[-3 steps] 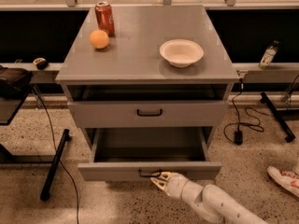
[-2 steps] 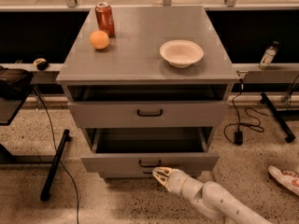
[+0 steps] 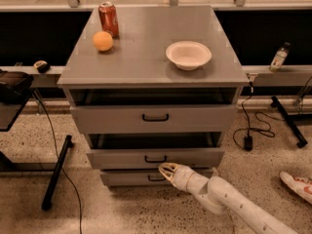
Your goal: Close middle drawer
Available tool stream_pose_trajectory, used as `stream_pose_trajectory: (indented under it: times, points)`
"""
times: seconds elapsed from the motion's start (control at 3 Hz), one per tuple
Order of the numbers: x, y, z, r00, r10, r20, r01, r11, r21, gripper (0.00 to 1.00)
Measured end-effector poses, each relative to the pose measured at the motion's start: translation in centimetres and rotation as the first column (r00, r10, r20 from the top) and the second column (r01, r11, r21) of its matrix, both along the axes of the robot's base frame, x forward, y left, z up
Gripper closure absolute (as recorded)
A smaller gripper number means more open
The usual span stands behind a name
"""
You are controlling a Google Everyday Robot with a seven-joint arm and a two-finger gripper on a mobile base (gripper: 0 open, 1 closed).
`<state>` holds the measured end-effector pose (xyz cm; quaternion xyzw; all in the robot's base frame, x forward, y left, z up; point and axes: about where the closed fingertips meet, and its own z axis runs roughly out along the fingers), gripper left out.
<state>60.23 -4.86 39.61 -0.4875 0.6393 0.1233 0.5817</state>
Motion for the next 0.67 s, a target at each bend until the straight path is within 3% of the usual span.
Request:
stream_pose_trajectory:
  times: [0.33,0.67]
  points:
    - [2.91,1.26,0.13,0.9999,0.016,0.005,-0.016,1.0,0.019,1.0]
    - [3.13,1.19,-0.16,0.9998,0.017,0.005,-0.017,1.0,0.021,1.0]
